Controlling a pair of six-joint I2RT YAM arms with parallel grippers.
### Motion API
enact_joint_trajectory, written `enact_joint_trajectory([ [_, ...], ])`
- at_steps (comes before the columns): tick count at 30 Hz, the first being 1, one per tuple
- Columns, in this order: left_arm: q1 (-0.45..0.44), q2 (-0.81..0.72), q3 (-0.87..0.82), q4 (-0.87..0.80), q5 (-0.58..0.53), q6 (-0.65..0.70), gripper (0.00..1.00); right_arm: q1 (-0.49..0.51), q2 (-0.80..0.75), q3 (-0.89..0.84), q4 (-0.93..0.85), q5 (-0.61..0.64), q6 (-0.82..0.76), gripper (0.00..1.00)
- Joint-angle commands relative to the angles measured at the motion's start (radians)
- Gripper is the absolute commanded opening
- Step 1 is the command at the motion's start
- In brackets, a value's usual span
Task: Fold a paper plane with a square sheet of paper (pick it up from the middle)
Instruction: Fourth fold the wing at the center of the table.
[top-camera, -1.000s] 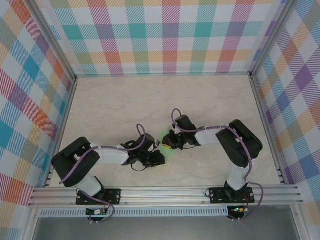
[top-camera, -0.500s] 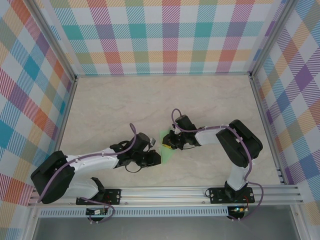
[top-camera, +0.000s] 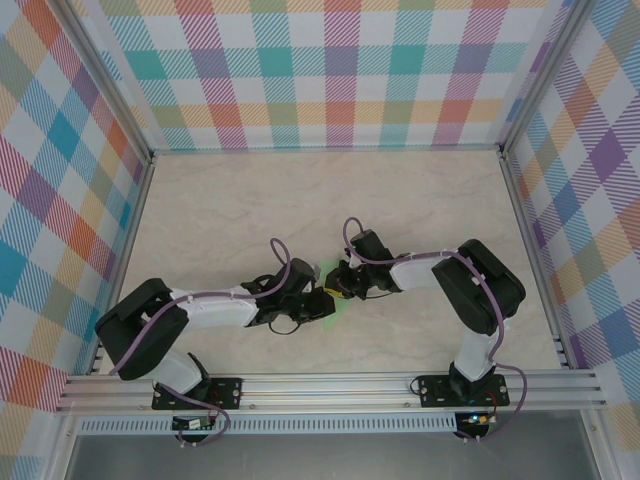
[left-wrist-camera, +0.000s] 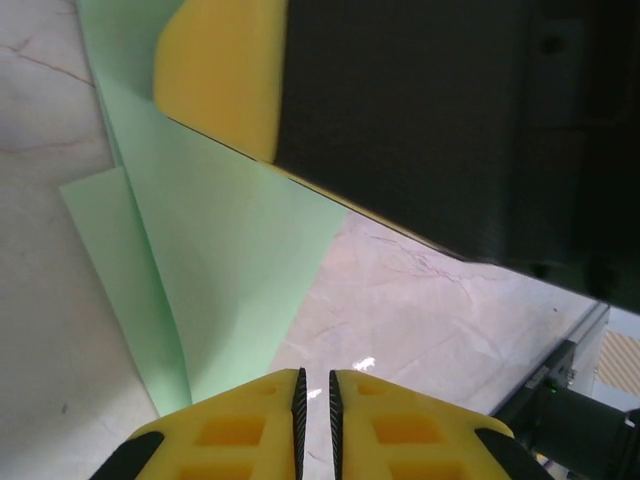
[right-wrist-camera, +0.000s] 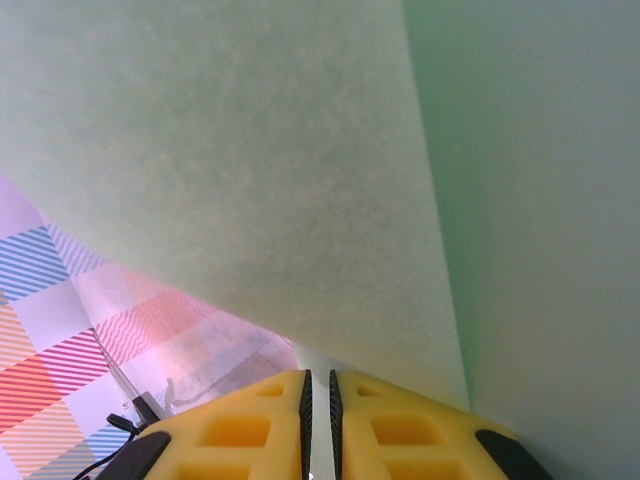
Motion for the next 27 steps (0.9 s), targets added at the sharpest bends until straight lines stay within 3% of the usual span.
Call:
enact_joint_trajectory([
  [1, 0.007, 0.028, 0.036, 0.039, -0.046, -0.006, 0.15, 0.007, 0.080, -0.046, -0.157, 0.090, -0.009, 0.16],
  [7, 0.007, 0.062, 0.020, 0.052, -0.107, -0.011, 0.15, 0.007, 0.073, -0.048, -0.160, 0.090, -0.009, 0.16],
  [13, 0.005, 0.101, -0.006, 0.032, -0.094, 0.003, 0.14, 0.007, 0.064, -0.047, -0.163, 0.089, -0.009, 0.16],
  [27, -0.003, 0.063, -0.042, -0.185, -0.153, 0.091, 0.06, -0.002, -0.059, 0.080, -0.251, 0.082, -0.094, 0.18],
])
